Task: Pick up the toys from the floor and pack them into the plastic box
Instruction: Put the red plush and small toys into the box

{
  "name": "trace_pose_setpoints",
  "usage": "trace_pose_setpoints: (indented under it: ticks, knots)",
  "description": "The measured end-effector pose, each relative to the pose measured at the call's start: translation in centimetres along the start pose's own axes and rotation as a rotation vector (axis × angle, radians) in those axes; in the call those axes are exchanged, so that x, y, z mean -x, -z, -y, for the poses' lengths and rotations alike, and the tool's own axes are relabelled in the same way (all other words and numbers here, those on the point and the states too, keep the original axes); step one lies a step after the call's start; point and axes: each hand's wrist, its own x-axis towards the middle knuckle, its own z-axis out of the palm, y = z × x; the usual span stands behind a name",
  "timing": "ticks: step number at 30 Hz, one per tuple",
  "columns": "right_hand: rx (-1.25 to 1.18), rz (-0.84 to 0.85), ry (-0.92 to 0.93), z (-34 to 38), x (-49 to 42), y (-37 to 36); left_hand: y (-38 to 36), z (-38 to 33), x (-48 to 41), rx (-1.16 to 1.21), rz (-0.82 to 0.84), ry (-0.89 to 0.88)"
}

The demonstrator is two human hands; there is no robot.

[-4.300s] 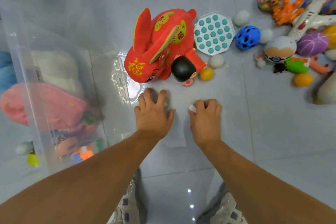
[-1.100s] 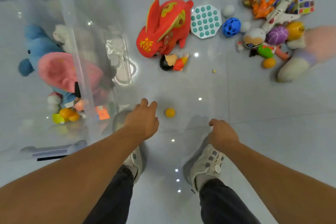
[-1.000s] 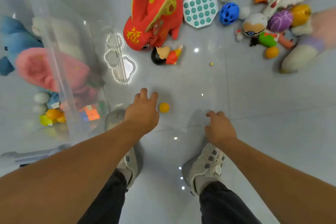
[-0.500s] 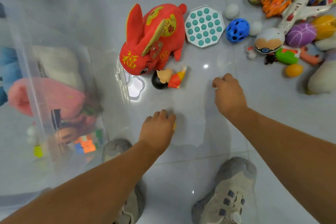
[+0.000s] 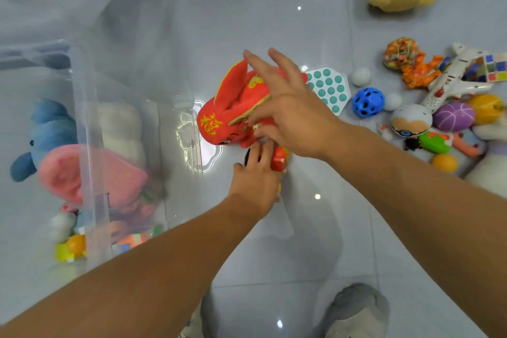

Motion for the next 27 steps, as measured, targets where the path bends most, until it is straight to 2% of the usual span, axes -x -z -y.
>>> trace_pose_setpoints:
  ticks: [3, 5, 11, 14, 18, 21, 24, 27]
  knots:
    - [0.188, 0.332, -0.038, -0.2, -3.1, -1.6, -1.0, 1.3, 0.4, 0.095, 0.043, -0.024]
    - [0.317, 0.404, -0.079, -0.4, -4.1, -3.2, -1.5, 2.1, 0.5, 0.163, 0.023, -0.059]
    - [0.484, 0.240, -0.086, 1.9, -5.4, -3.6, 0.7, 3.0, 5.2, 0.303, 0.022, 0.053]
    - [0.400, 0.097, -0.115, 3.9, -4.9, -1.5, 4.9, 3.2, 10.3, 0.440, -0.089, 0.112]
    - [0.237, 0.013, -0.211, 8.3, -2.5, 3.1, 11.7, 5.6, 17.5, 0.608, -0.194, 0.195]
    - [0.150, -0.042, -0.255, 13.4, -1.0, 7.2, 16.0, 8.9, 22.9, 0.678, -0.240, 0.330]
    - [0.155, -0.097, -0.199, 18.7, -0.4, 10.1, 17.5, 12.2, 26.2, 0.667, -0.249, 0.474]
    - [0.116, -0.062, -0.105, 25.9, -1.2, 12.0, 18.3, 16.6, 29.3, 0.712, -0.243, 0.642]
